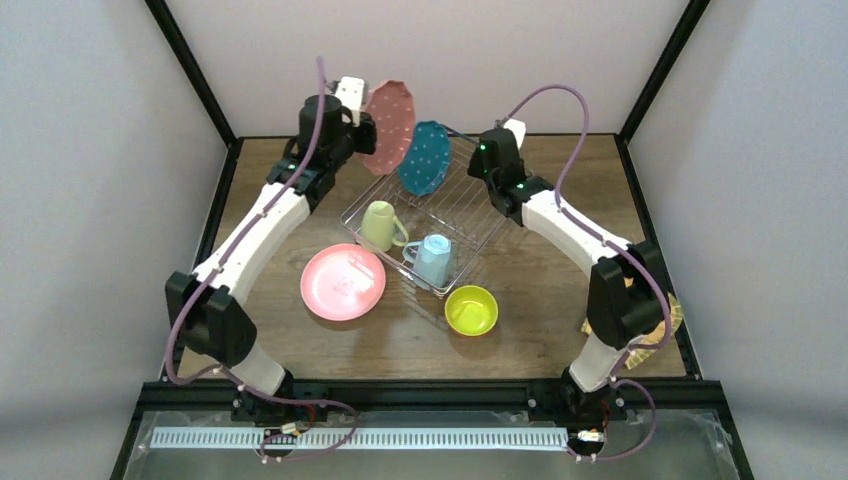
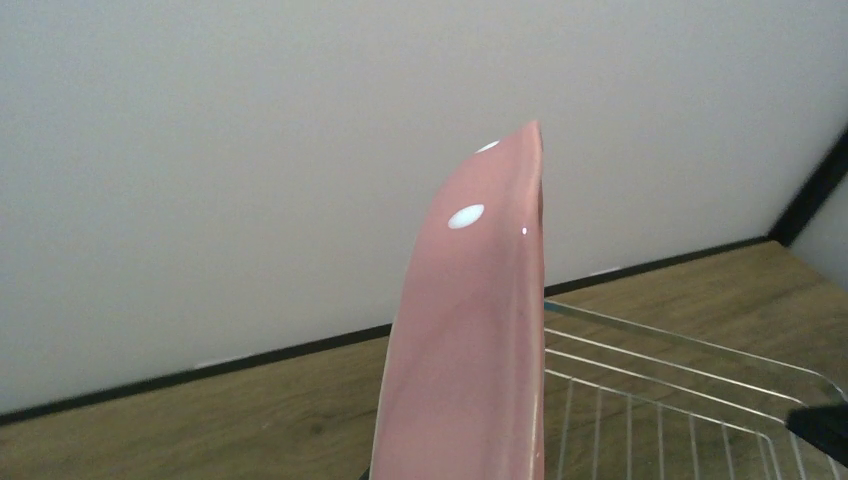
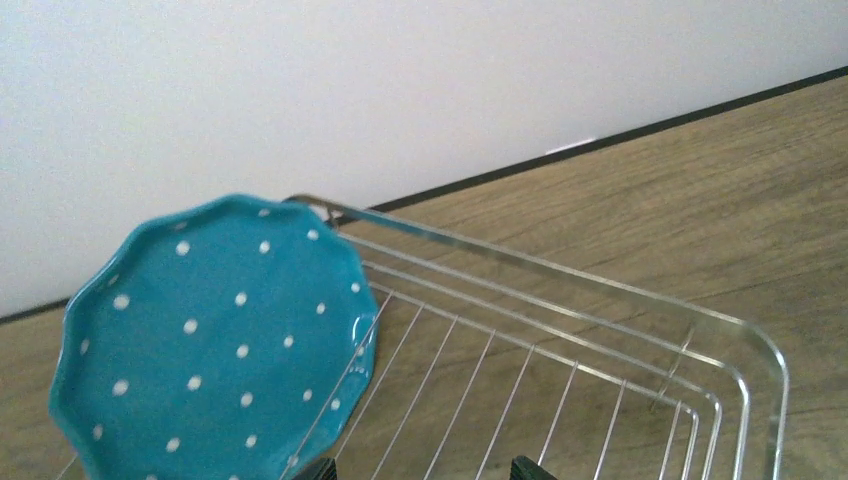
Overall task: Load the mixed dishes into the dish rack
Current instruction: Insert the plate into the dish rack.
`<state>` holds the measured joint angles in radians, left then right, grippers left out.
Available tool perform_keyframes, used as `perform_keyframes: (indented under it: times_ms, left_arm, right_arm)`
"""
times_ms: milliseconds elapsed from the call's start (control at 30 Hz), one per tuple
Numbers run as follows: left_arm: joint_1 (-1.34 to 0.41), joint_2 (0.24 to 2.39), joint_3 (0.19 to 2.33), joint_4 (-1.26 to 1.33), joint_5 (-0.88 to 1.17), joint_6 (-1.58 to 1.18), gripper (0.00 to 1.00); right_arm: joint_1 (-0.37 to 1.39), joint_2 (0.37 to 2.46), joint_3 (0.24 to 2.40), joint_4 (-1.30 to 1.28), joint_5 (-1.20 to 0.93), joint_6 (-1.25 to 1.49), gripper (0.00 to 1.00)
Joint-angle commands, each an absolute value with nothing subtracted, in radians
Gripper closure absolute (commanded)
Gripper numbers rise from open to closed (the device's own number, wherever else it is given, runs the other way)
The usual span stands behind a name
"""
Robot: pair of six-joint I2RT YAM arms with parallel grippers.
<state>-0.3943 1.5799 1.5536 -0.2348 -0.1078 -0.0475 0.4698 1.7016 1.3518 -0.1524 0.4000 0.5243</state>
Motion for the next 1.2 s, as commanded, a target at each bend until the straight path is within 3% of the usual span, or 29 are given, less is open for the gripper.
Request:
perform_keyframes:
  times_ms: [0, 567, 1167]
  left_arm:
    - [-0.442, 1.628, 1.566, 0.054, -0.028, 0.035, 0.97]
    - [-0.491, 1.896, 1.717, 0.105, -0.007, 0.237, 0.97]
    - [-0.540, 2.015, 1.707, 0.161, -0.135, 0.304, 0.97]
  right_arm:
    - [0.423, 1.719, 1.319, -0.053, 0.402, 0.541, 0.01]
    - [0.402, 1.752, 1.296, 0.067, 0.414, 0.463, 0.01]
    - [0.402, 1.786, 1.292, 0.107, 0.419, 0.459, 0.01]
